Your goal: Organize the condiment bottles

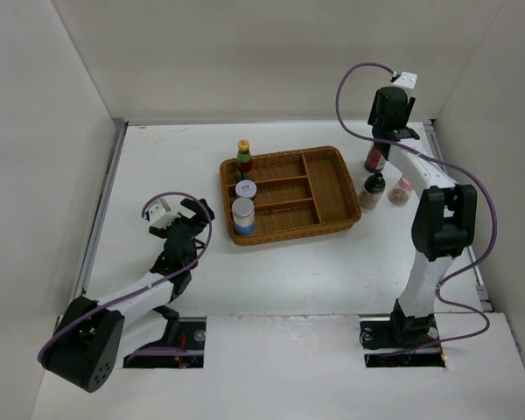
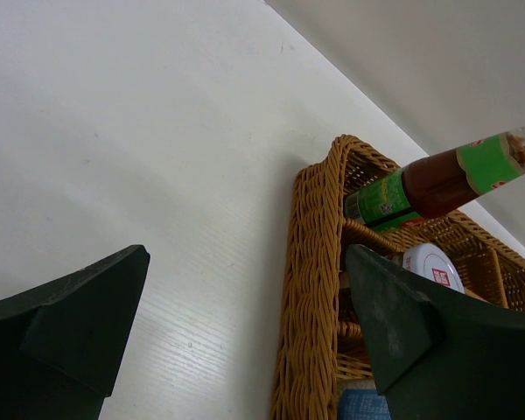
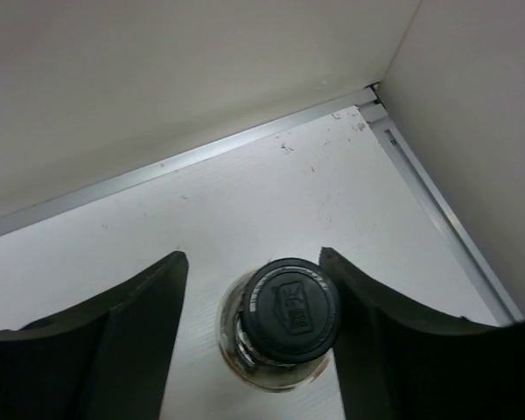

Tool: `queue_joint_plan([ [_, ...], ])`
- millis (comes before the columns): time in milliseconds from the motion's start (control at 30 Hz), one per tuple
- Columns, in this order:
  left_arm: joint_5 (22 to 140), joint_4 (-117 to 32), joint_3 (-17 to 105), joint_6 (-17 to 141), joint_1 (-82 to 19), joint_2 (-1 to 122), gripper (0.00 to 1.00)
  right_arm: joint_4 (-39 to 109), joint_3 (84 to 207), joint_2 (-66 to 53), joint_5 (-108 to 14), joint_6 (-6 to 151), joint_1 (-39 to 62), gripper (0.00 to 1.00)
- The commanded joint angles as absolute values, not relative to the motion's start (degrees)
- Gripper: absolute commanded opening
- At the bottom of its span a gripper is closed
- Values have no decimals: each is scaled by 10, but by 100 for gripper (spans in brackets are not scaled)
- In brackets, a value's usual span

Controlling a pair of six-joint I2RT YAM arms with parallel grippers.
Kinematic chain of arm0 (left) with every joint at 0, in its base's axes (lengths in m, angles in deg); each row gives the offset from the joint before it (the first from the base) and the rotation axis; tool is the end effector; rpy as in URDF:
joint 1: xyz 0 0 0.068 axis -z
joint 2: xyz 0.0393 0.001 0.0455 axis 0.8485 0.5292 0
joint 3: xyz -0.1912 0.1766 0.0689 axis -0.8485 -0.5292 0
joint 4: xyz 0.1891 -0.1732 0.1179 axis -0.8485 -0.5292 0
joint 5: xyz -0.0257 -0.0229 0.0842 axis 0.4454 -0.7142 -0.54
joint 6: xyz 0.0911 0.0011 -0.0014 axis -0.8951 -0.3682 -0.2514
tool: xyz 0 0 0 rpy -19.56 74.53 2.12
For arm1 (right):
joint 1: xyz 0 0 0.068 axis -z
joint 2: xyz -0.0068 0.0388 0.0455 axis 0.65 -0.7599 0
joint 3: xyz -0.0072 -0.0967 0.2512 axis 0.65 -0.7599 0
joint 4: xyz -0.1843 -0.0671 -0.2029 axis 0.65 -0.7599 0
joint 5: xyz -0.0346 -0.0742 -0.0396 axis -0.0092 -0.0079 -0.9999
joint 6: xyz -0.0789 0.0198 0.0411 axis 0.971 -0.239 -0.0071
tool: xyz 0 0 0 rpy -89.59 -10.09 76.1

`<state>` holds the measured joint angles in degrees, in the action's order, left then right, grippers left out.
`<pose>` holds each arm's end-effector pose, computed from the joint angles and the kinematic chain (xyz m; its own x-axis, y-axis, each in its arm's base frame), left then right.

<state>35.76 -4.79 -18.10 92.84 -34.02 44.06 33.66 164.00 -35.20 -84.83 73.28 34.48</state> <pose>0.2432 -0.0548 0.1509 0.0300 -0.6001 -0.7994 -0.2615 0.7671 -0.5858 0.5208 0.0137 0.2969 -0.2685 0.0631 -0.9612 0.4184 0.9064 -0.0574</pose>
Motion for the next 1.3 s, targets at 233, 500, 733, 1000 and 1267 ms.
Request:
queue_joint_plan([
  [233,362,-19,-169,935,-345,443,100,418,1675,-352,-879,756,344,31],
  [500,361,-19,-169,934,-345,440,100,453,1719,-302,-888,791,340,26],
  [733,361,-19,-171,935,-345,439,100,457,1720,-258,-890,813,285,26],
  [1000,362,-19,-171,935,-346,439,100,487,1692,-236,-883,809,214,26],
  [1267,362,-19,-172,935,-347,438,100,522,1651,-254,-875,790,174,27],
])
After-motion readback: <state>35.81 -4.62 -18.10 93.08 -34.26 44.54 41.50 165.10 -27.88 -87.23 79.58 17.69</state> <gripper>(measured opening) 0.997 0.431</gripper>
